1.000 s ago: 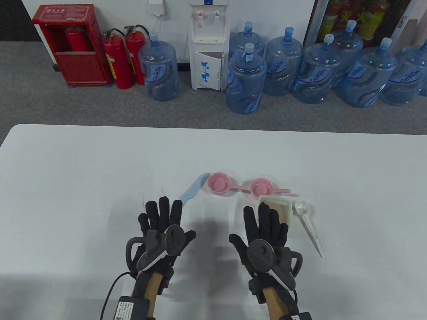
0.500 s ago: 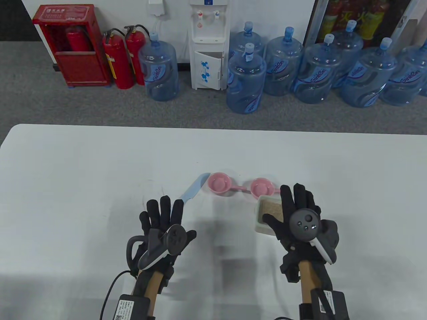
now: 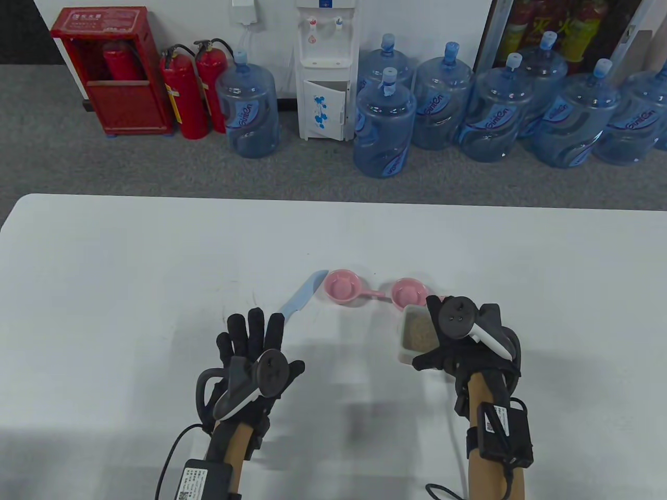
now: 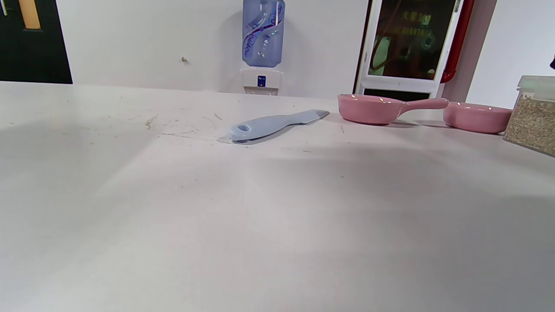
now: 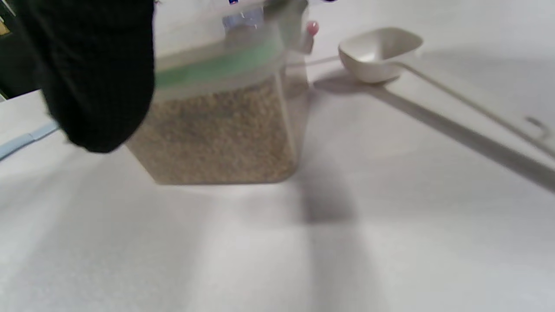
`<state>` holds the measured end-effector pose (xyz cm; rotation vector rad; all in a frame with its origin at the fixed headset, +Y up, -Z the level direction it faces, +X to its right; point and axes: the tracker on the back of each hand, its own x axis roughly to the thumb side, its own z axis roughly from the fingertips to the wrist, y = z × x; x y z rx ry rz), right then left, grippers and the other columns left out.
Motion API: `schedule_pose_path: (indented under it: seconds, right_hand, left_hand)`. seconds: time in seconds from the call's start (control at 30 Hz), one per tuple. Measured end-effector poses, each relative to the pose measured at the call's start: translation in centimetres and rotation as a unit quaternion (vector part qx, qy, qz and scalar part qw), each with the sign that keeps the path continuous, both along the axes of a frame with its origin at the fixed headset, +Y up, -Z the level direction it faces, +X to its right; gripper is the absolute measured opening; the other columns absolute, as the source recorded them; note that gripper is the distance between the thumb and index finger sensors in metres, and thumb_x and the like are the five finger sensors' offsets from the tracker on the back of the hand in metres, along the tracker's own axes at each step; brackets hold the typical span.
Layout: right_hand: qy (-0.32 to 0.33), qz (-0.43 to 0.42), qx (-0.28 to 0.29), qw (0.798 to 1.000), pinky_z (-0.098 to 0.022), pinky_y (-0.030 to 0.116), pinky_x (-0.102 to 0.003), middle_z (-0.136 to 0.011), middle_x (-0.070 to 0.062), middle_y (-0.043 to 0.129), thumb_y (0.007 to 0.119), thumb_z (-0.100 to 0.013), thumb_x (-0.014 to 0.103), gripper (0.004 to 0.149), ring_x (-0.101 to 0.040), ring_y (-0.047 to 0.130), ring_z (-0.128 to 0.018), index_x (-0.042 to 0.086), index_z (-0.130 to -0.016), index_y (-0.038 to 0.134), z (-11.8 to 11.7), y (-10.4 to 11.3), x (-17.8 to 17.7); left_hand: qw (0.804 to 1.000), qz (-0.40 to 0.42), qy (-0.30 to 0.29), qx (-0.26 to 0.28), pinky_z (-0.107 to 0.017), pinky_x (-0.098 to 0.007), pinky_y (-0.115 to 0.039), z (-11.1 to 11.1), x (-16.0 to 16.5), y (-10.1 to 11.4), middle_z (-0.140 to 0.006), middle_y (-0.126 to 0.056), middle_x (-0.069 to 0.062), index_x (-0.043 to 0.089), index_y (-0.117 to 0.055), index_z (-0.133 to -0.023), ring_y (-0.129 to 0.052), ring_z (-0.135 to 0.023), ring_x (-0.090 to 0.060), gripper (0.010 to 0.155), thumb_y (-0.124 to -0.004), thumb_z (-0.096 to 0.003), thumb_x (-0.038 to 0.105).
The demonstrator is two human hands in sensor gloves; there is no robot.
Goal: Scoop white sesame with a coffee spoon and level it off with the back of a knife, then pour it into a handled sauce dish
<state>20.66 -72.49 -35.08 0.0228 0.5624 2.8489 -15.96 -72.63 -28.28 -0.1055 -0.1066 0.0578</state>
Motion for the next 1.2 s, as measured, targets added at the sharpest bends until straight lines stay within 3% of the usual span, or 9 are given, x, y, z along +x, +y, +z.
schedule_pose_path:
  seconds: [0.17,0.33,0.43,0.6,0.77,0.97,1.2]
  right_hand:
    - [0.016,0.016,0.058,0.998,-0.083,0.040,-0.067,-0.128,-0.019,0.021,0.102,-0.039,0.055,0.120,-0.044,0.037,-0.117,0.024,-0.123,0.023,0.2,-0.2,-0.4]
    - [0.035,0.039,0.115,0.992,-0.081,0.054,-0.063,-0.125,-0.023,0.036,0.105,-0.034,0.059,0.123,-0.045,0.056,-0.112,0.017,-0.123,0.032,0.8,0.0,-0.7]
    - [0.039,0.038,0.175,0.983,-0.080,0.056,-0.062,-0.124,-0.023,0.038,0.105,-0.033,0.061,0.122,-0.045,0.059,-0.110,0.015,-0.123,0.036,1.6,0.8,-0.8]
    - [0.083,0.003,0.171,0.982,-0.081,0.054,-0.063,-0.125,-0.024,0.039,0.104,-0.033,0.062,0.122,-0.046,0.059,-0.110,0.014,-0.123,0.036,2.9,3.1,-2.6]
    - [0.158,0.002,0.176,0.972,-0.080,0.055,-0.063,-0.124,-0.024,0.039,0.102,-0.034,0.065,0.122,-0.046,0.060,-0.109,0.013,-0.123,0.036,4.8,4.2,-6.6]
    - [0.225,0.020,0.164,0.960,-0.080,0.056,-0.062,-0.124,-0.025,0.040,0.101,-0.035,0.067,0.122,-0.046,0.062,-0.108,0.011,-0.123,0.036,7.3,2.9,-11.8]
    - [0.236,0.008,0.148,0.960,-0.080,0.057,-0.061,-0.124,-0.025,0.041,0.101,-0.035,0.067,0.122,-0.046,0.062,-0.109,0.012,-0.123,0.037,8.2,0.5,-14.1]
  left_hand:
    - [1.000,0.000,0.000,-0.003,-0.080,-0.065,-0.022,0.0,0.0,0.0,-0.124,-0.004,-0.014,0.030,-0.008,-0.117,-0.003,-0.110,-0.050,0.087,-0.048,-0.0493,0.069]
    - [1.000,0.002,0.001,-0.001,-0.080,-0.066,-0.022,0.0,-0.1,0.0,-0.124,-0.004,-0.014,0.030,-0.008,-0.117,-0.003,-0.110,-0.050,0.088,-0.048,-0.0494,0.069]
    - [1.000,0.002,0.000,0.001,-0.080,-0.065,-0.022,0.0,0.0,0.0,-0.124,-0.004,-0.014,0.030,-0.008,-0.117,-0.003,-0.110,-0.050,0.087,-0.048,-0.0495,0.069]
    - [1.000,0.005,-0.004,-0.003,-0.080,-0.065,-0.022,0.0,0.1,0.0,-0.124,-0.004,-0.014,0.030,-0.008,-0.117,-0.003,-0.109,-0.050,0.088,-0.048,-0.0495,0.069]
    - [1.000,0.005,-0.002,-0.002,-0.080,-0.065,-0.022,0.0,0.0,-0.1,-0.124,-0.004,-0.014,0.030,-0.009,-0.117,-0.003,-0.110,-0.050,0.087,-0.048,-0.0495,0.069]
    - [1.000,0.007,-0.009,-0.006,-0.080,-0.065,-0.022,0.0,0.2,-0.2,-0.124,-0.005,-0.014,0.030,-0.009,-0.117,-0.003,-0.110,-0.050,0.087,-0.048,-0.0495,0.069]
    - [1.000,0.013,-0.011,-0.013,-0.080,-0.065,-0.023,0.1,0.3,-0.3,-0.124,-0.004,-0.013,0.030,-0.010,-0.118,-0.003,-0.109,-0.051,0.087,-0.048,-0.0496,0.069]
